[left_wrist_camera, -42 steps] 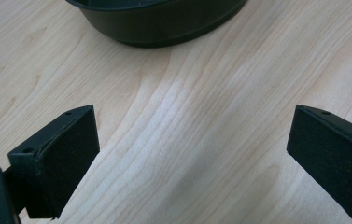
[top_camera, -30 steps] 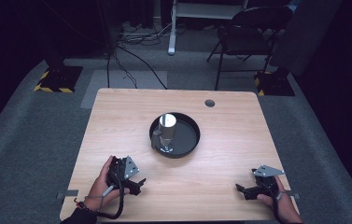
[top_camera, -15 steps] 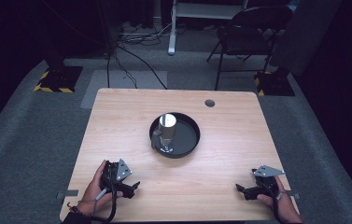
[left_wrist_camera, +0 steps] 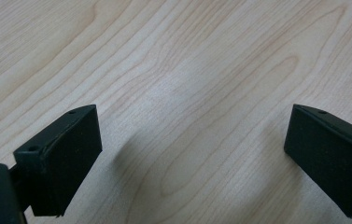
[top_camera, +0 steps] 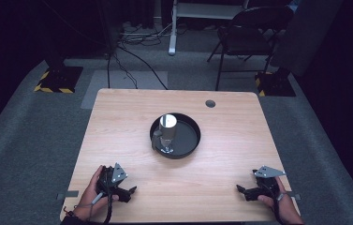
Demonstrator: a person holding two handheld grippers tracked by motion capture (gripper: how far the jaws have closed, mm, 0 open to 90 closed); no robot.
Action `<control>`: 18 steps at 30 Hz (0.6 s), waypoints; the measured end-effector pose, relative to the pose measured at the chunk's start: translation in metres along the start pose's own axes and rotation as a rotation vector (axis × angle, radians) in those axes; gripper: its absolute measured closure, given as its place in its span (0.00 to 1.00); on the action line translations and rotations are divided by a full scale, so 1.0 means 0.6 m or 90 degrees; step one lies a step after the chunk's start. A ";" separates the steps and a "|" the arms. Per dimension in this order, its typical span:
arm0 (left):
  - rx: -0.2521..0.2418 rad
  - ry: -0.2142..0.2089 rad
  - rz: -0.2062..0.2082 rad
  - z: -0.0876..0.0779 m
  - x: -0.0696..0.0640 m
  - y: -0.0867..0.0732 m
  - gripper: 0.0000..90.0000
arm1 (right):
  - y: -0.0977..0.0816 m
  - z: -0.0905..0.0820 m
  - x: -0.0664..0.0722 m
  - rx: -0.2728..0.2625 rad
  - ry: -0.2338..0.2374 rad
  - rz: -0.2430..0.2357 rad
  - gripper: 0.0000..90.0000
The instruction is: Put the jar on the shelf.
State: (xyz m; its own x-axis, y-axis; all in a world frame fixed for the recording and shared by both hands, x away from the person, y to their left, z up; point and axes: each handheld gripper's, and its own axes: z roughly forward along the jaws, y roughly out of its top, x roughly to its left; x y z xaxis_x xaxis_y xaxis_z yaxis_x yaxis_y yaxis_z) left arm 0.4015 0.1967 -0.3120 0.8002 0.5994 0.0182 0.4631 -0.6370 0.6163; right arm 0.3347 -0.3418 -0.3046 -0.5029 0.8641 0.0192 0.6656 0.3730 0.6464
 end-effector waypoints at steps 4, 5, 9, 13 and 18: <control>-0.003 -0.006 -0.014 0.000 0.003 -0.004 0.04 | 0.000 0.000 0.000 0.000 0.000 0.000 0.00; -0.003 -0.006 -0.014 0.000 0.003 -0.004 0.04 | 0.000 0.000 0.000 0.000 0.000 0.000 0.00; -0.007 -0.012 -0.028 0.000 0.006 -0.008 0.04 | 0.000 0.000 0.000 0.000 0.001 -0.001 0.00; -0.013 -0.017 -0.045 -0.001 0.011 -0.016 0.02 | 0.000 0.000 0.000 0.000 0.002 -0.001 0.00; -0.019 -0.021 -0.067 -0.002 0.018 -0.025 0.01 | 0.000 0.000 0.000 0.000 0.002 -0.001 0.00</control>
State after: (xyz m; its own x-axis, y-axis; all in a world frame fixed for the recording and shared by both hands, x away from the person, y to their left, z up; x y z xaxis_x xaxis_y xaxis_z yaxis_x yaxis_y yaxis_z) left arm 0.4028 0.2133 -0.3200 0.7606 0.6451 -0.0731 0.5334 -0.5568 0.6368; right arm 0.3348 -0.3421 -0.3047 -0.5054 0.8626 0.0205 0.6650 0.3743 0.6462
